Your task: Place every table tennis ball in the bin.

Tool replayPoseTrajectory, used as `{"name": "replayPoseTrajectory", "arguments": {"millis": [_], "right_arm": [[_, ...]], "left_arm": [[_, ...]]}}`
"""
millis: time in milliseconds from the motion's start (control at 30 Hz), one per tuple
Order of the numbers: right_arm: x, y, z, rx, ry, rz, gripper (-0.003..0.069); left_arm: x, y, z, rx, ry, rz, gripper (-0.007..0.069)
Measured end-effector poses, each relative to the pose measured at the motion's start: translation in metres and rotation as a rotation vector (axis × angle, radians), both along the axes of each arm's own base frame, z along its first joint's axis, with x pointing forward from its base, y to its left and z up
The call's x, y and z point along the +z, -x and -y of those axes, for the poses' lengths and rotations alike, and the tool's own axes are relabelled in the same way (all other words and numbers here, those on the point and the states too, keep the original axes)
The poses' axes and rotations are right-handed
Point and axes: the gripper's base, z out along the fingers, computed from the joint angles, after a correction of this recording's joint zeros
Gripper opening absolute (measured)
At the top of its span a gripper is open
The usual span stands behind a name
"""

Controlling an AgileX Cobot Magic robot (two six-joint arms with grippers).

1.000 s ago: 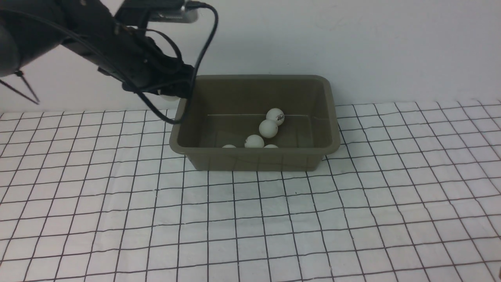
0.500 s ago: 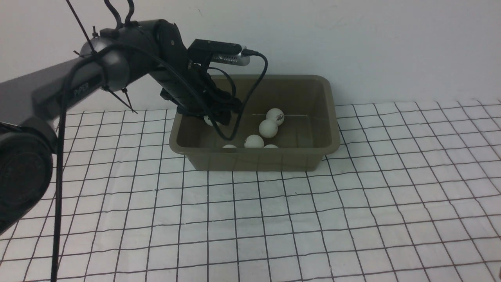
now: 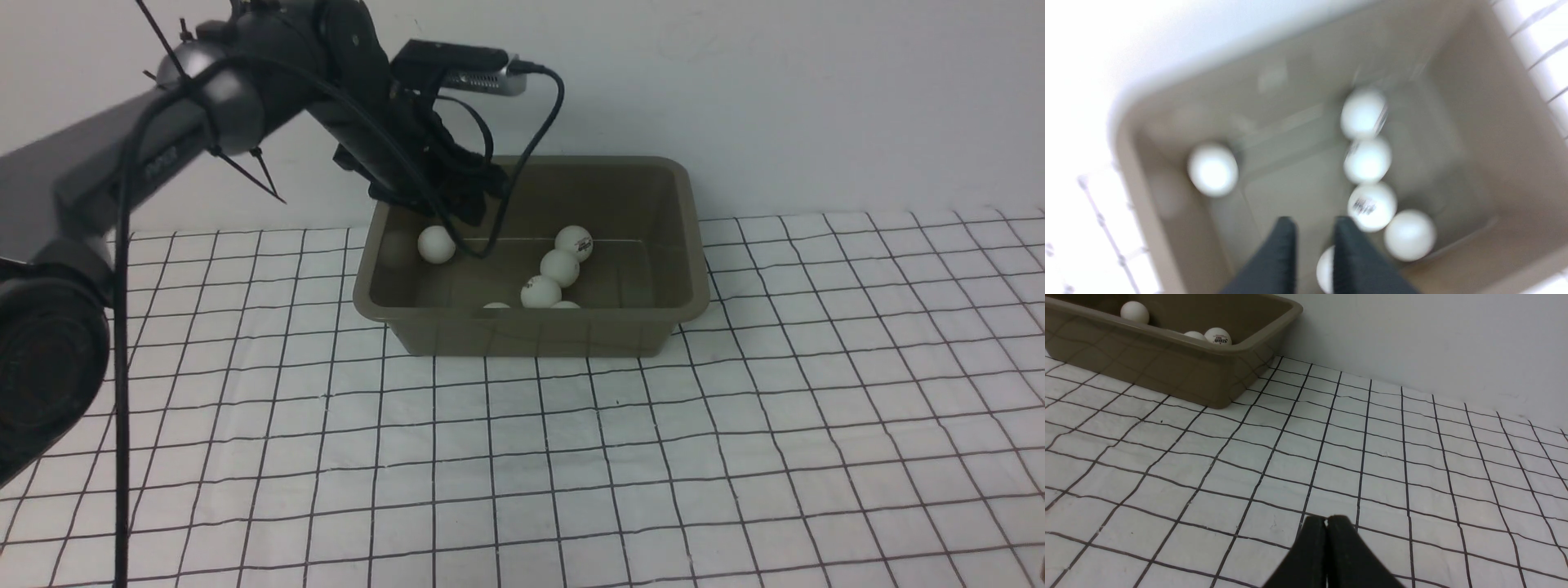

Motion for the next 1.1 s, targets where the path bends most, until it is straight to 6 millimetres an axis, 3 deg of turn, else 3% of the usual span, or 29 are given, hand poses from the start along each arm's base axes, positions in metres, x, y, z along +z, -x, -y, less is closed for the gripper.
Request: {"name": "replayPoseTrajectory", "arguments": {"millis": [33, 133, 233, 400, 500, 733, 833, 933, 1100], "right_arm": [[0.0, 0.0, 0.0, 0.0, 0.0, 0.0, -0.0018], [0.0, 0.0, 0.0, 0.0, 0.0, 0.0, -0.0018], [0.0, 0.0, 0.0, 0.0, 0.0, 0.0, -0.0018], [0.0, 0.0, 0.0, 0.0, 0.0, 0.0, -0.0018], [0.0, 0.0, 0.0, 0.0, 0.0, 0.0, -0.0018], [0.0, 0.0, 0.0, 0.0, 0.0, 0.0, -0.0018], [0.0, 0.0, 0.0, 0.0, 0.0, 0.0, -0.0018], [0.0, 0.0, 0.0, 0.0, 0.0, 0.0, -0.0018], [0.0, 0.0, 0.0, 0.0, 0.0, 0.0, -0.0018]], "left_arm": [[0.021, 0.01, -0.003, -0.003, 0.007, 0.04, 0.0053], [0.074, 0.046, -0.014, -0.014, 0.013, 0.124, 0.0], [0.106, 0.078, -0.023, -0.001, 0.039, 0.126, -0.0004], [0.134, 0.12, -0.034, 0.004, 0.061, 0.078, -0.0004], [0.138, 0.129, -0.036, -0.005, 0.057, 0.057, -0.0004], [0.13, 0.122, -0.044, 0.045, -0.043, 0.074, -0.0004], [0.123, 0.122, -0.053, 0.101, -0.127, 0.183, -0.0004], [0.121, 0.143, -0.064, 0.123, -0.14, 0.319, -0.0004], [0.1, 0.189, -0.084, 0.157, -0.133, 0.504, -0.0004]]}}
